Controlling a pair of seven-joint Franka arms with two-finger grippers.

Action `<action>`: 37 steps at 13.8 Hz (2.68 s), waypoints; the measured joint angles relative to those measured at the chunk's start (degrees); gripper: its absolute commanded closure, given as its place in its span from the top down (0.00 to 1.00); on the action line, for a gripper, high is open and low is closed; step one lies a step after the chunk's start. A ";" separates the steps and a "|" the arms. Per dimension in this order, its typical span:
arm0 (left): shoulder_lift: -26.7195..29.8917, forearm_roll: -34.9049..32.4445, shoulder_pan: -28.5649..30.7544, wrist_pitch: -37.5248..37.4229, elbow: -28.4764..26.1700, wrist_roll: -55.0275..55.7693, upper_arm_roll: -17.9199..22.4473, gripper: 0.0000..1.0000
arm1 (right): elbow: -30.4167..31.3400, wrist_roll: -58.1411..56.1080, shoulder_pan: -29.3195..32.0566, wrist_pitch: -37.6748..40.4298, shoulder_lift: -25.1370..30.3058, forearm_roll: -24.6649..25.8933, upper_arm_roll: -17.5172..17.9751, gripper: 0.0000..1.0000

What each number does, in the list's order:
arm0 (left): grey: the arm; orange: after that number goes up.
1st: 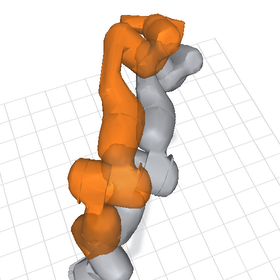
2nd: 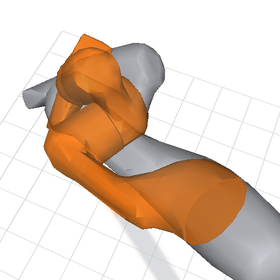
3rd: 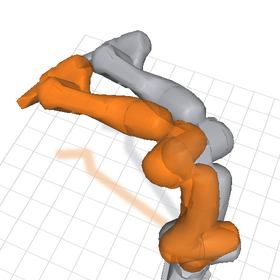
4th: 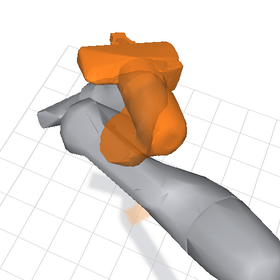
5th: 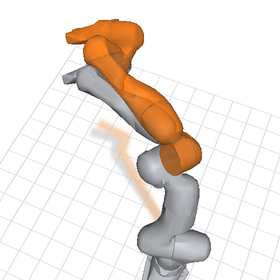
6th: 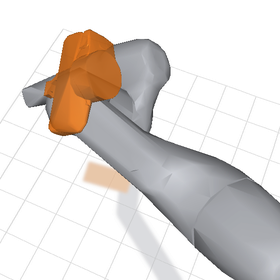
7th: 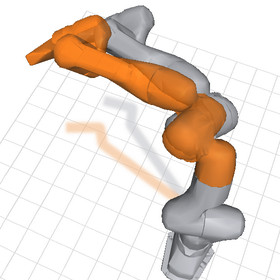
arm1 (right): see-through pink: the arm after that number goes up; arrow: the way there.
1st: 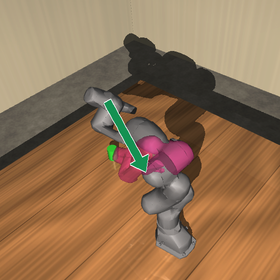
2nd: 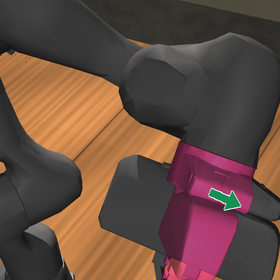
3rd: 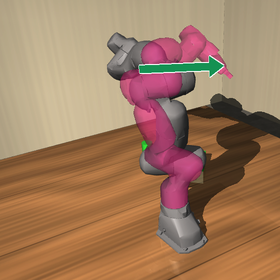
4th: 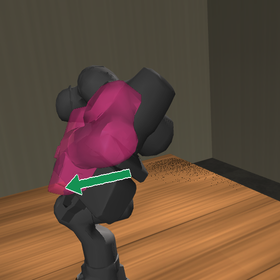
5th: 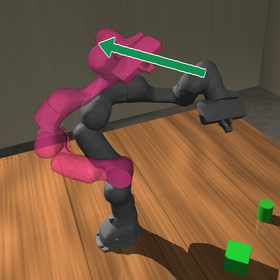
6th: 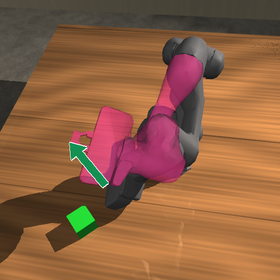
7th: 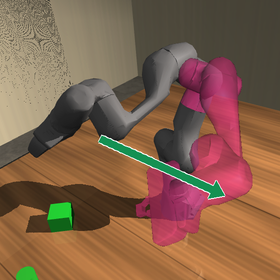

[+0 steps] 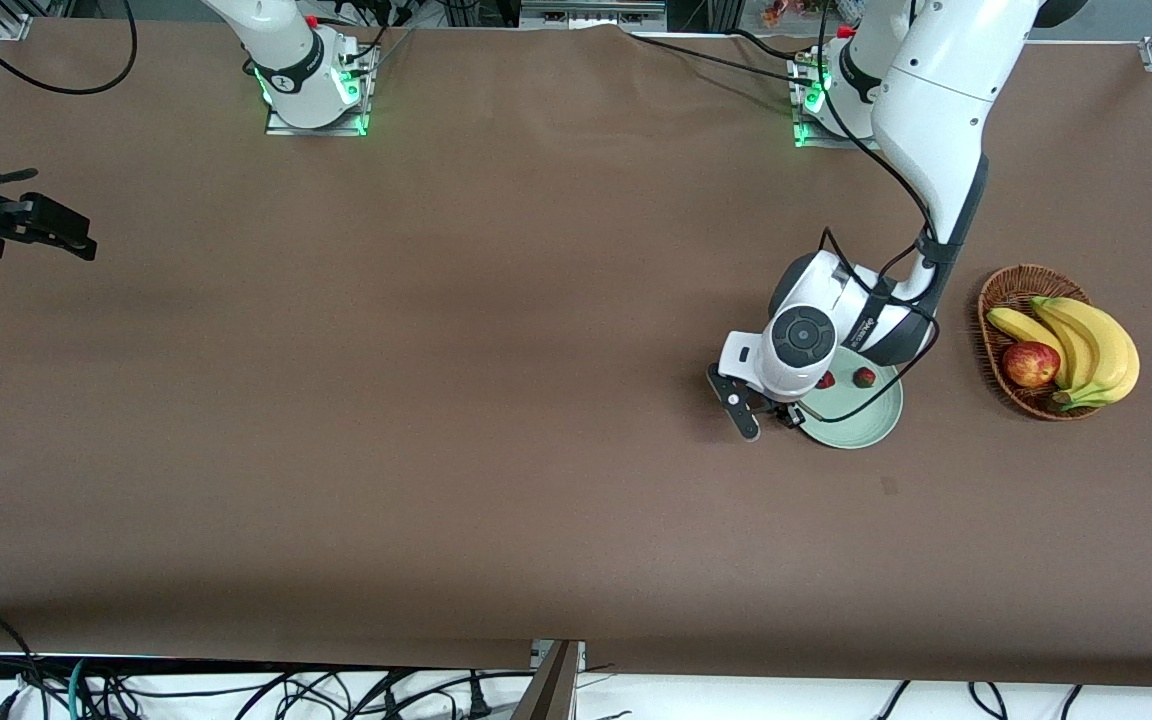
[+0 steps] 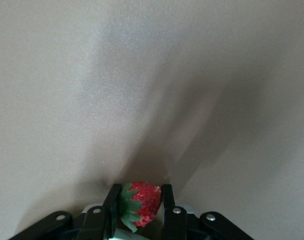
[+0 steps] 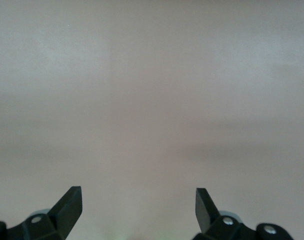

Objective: Collect all strawberries into plate

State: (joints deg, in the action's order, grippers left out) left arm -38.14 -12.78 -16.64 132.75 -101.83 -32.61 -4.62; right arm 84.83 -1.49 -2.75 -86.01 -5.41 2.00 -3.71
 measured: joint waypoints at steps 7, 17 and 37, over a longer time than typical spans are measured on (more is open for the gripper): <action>5.58 6.69 5.34 -5.59 1.86 0.53 0.15 0.17 | 0.00 -0.01 -0.01 -0.02 -0.03 0.00 0.63 1.00; 6.59 7.26 10.17 -8.53 1.17 -0.29 0.19 1.00 | 0.00 -0.01 0.30 -0.03 -0.04 0.00 0.60 1.00; 41.44 11.44 16.55 -35.32 5.23 25.83 0.05 1.00 | 0.02 -0.01 0.42 -0.23 -0.24 0.00 0.46 1.00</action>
State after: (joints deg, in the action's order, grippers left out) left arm 3.29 -1.34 -0.09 97.43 -96.59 -6.78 -4.57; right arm 84.85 -1.50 -2.33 -86.25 -5.64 2.00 -3.26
